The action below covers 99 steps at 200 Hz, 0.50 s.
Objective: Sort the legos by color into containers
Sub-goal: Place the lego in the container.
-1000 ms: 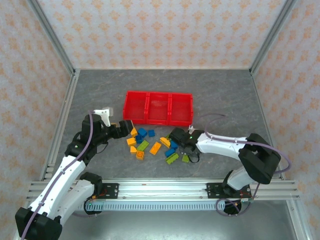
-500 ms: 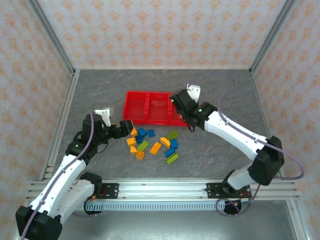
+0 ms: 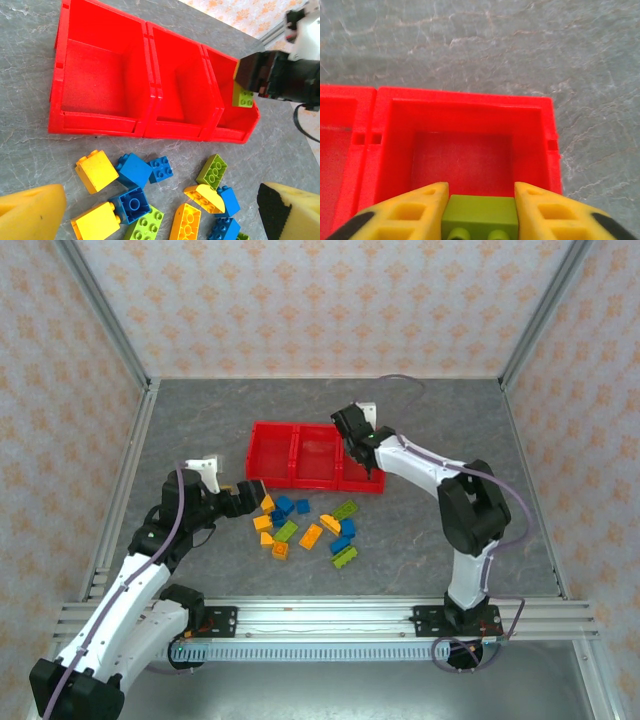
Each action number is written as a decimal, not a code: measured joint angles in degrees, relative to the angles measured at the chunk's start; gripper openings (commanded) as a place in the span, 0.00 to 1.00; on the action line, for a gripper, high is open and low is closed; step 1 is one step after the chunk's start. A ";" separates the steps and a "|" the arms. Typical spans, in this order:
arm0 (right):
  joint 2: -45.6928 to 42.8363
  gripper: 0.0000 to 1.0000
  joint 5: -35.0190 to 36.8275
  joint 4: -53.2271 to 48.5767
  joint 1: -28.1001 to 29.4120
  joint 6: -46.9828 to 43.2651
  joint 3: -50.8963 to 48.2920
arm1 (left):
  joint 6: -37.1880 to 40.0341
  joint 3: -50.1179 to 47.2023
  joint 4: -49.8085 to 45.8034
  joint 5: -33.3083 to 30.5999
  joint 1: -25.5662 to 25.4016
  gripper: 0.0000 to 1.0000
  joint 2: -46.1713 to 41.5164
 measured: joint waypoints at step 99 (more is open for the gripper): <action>-12.98 1.00 -10.69 -3.41 0.68 3.34 -4.66 | 0.00 -0.02 -0.02 -1.46 0.00 0.99 -0.96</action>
